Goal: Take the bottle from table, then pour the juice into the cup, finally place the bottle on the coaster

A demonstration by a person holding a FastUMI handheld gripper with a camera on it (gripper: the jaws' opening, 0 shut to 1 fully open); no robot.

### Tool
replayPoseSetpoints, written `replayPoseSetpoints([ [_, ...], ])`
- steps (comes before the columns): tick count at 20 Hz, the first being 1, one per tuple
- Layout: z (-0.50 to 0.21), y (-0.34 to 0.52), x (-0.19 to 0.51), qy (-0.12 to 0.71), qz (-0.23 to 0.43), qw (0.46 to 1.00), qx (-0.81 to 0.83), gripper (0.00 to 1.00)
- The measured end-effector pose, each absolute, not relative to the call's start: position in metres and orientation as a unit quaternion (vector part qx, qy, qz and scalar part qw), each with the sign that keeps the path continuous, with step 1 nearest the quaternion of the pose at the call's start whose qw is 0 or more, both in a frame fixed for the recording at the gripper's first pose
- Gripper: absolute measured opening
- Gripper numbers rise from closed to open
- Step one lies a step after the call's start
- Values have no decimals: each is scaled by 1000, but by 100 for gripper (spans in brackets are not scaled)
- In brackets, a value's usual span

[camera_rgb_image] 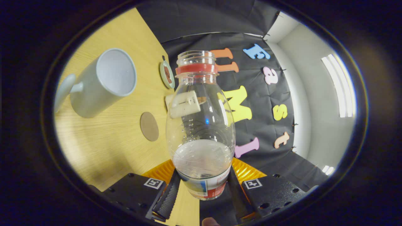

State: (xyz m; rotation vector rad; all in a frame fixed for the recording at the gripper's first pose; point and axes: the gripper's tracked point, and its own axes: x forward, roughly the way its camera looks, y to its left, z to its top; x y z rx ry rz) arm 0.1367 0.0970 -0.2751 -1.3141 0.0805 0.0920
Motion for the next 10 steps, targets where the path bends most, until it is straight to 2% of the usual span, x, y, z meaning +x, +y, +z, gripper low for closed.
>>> replayPoseSetpoints([
  [10,-282,105,130,17,52,737,-673,78],
])
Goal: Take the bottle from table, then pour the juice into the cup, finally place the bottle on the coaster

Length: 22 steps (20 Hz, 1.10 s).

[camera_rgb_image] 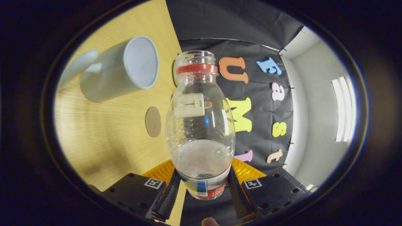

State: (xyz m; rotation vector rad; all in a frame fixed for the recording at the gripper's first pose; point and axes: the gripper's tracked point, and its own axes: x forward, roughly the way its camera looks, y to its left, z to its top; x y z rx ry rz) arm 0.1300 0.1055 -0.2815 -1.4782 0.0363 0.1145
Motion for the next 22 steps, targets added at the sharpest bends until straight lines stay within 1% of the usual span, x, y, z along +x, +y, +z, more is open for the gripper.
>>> replayPoseSetpoints([
  [22,-261,113,137,14,50,677,-734,78],
])
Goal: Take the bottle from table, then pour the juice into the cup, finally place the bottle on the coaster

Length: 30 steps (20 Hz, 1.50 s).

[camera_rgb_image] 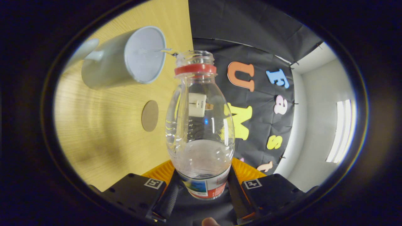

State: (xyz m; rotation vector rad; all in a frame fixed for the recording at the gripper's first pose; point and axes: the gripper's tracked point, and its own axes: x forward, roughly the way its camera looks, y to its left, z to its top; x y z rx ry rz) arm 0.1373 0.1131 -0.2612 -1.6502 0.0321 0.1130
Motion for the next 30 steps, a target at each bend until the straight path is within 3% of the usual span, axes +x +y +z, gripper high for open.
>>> replayPoseSetpoints([
  [30,-245,116,141,4,42,637,-769,78],
])
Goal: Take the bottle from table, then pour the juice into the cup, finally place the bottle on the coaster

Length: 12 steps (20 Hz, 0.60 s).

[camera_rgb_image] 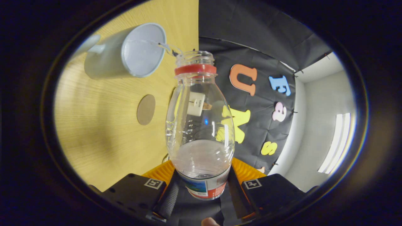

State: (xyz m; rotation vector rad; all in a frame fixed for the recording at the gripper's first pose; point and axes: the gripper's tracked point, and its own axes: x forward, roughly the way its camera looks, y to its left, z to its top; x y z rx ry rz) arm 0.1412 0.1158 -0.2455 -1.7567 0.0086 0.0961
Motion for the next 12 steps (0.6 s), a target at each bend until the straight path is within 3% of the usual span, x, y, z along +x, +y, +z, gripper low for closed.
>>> replayPoseSetpoints([
  [12,-237,119,141,-4,39,623,-782,78],
])
